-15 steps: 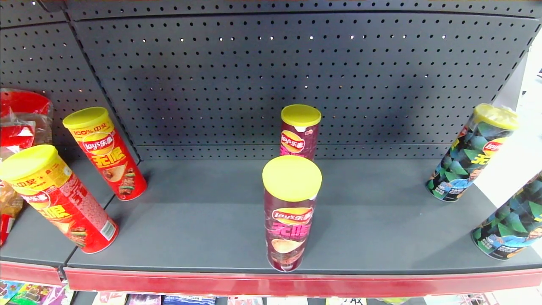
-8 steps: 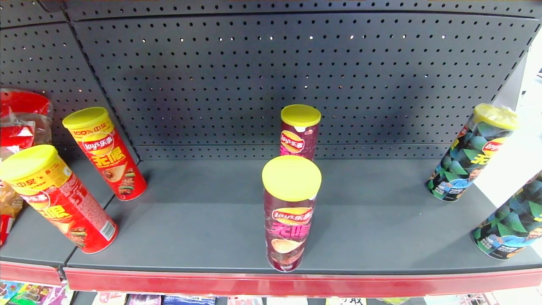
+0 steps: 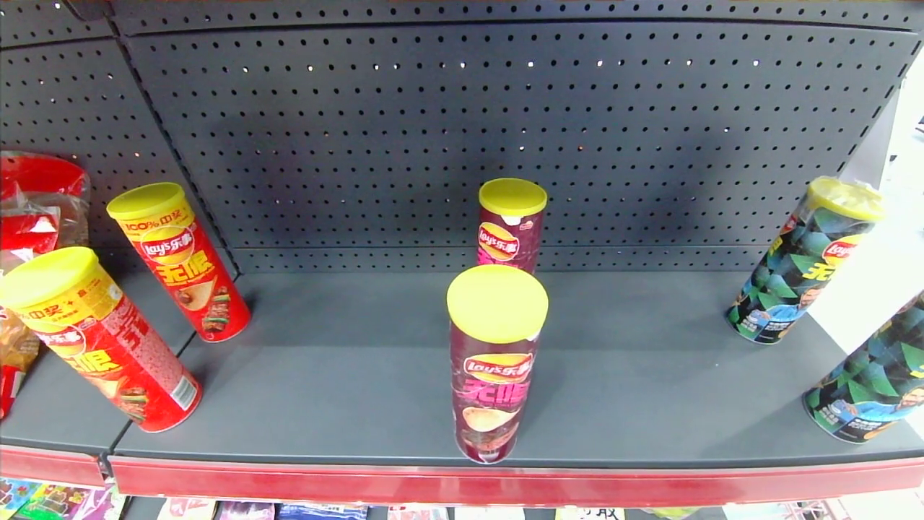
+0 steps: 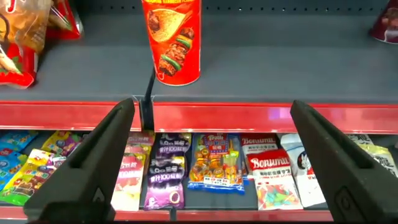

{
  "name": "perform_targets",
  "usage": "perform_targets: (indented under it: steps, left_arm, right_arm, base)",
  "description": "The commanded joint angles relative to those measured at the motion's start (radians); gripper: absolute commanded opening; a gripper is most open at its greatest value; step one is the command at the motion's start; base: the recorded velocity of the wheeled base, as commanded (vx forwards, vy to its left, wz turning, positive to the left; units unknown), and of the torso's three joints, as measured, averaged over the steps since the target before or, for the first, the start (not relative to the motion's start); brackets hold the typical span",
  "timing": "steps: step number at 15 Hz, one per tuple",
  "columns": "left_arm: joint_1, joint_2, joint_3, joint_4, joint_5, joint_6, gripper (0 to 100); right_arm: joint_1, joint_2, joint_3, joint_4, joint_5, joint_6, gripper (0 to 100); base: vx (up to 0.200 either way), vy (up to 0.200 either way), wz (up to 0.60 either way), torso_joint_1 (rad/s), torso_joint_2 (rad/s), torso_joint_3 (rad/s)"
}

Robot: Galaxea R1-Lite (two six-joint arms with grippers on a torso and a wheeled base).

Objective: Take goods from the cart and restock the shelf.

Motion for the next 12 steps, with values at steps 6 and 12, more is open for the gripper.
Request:
perform_targets:
  steps: [6,12]
  left_arm:
    - [0.000,0.000,0.000,0.000,0.000,0.000,100]
    - [0.001,0.000,0.000,0.000,0.000,0.000,100]
  right_arm:
    - [0.000,-0.005,0.000,0.000,0.001,0.001,100]
    - [0.000,-0.005,0.000,0.000,0.003,0.000,100]
  base:
    - [-0.100,0.000,0.00,0.004,0.00,0.002]
    - [0.000,0.000,0.00,0.000,0.00,0.000]
